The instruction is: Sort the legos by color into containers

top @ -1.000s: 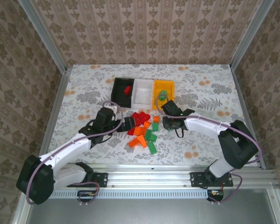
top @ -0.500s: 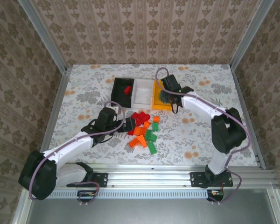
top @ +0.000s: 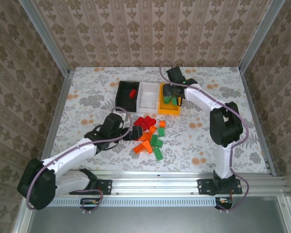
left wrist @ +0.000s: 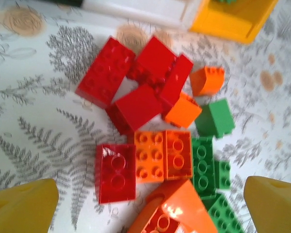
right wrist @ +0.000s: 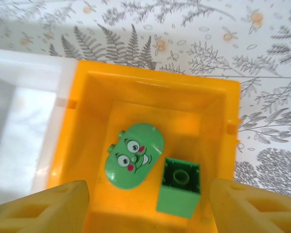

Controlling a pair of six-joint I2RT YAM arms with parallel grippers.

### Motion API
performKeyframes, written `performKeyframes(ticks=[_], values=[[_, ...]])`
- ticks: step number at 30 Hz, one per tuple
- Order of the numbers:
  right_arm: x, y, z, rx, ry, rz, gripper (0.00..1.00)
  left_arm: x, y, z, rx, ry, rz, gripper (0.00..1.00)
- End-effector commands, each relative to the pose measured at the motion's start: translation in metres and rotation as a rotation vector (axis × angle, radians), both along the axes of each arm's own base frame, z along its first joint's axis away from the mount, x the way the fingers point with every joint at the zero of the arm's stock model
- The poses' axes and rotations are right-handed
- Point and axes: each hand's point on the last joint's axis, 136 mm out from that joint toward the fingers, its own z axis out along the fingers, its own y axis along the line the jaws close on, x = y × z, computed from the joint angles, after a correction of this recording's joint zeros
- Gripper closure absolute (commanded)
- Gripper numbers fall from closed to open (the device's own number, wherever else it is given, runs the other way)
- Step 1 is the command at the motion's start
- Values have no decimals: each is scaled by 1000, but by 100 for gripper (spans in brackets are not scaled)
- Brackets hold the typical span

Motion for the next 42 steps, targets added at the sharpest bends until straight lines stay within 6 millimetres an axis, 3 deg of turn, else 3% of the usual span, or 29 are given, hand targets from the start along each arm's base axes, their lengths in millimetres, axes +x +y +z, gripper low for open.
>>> performKeyframes(ticks=[1,4,7,10,15,18,19,25,31,35,42], values=[[-28,3,53,25,-93,33,32,-12,10,-4,214,-34,-54,0],[-57,3,52,57,-97,38,32,-25,15,-12,386,-56,-115,5],[-88,-4,34,110,-62,26,32,-43,3,-23,437,-46,-230,15],[-112,-12,19,131,-31,12,32,-58,-9,-38,447,-39,-336,18],[-140,-24,4,131,2,5,32,-62,-17,-57,520,-43,-419,22],[-146,-26,-3,128,21,1,32,-57,-18,-71,572,-43,-435,28],[-147,-27,7,142,-5,3,31,-56,-18,-74,585,-33,-442,28],[-147,-28,9,140,-14,3,32,-55,-30,-87,567,-31,-476,31],[-147,-26,4,145,-7,5,32,-52,-38,-92,567,-50,-503,37],[-147,-27,1,143,-7,2,32,-53,-38,-96,573,-44,-514,56],[-147,-23,3,165,-11,14,32,-59,-28,-94,586,-48,-516,60]])
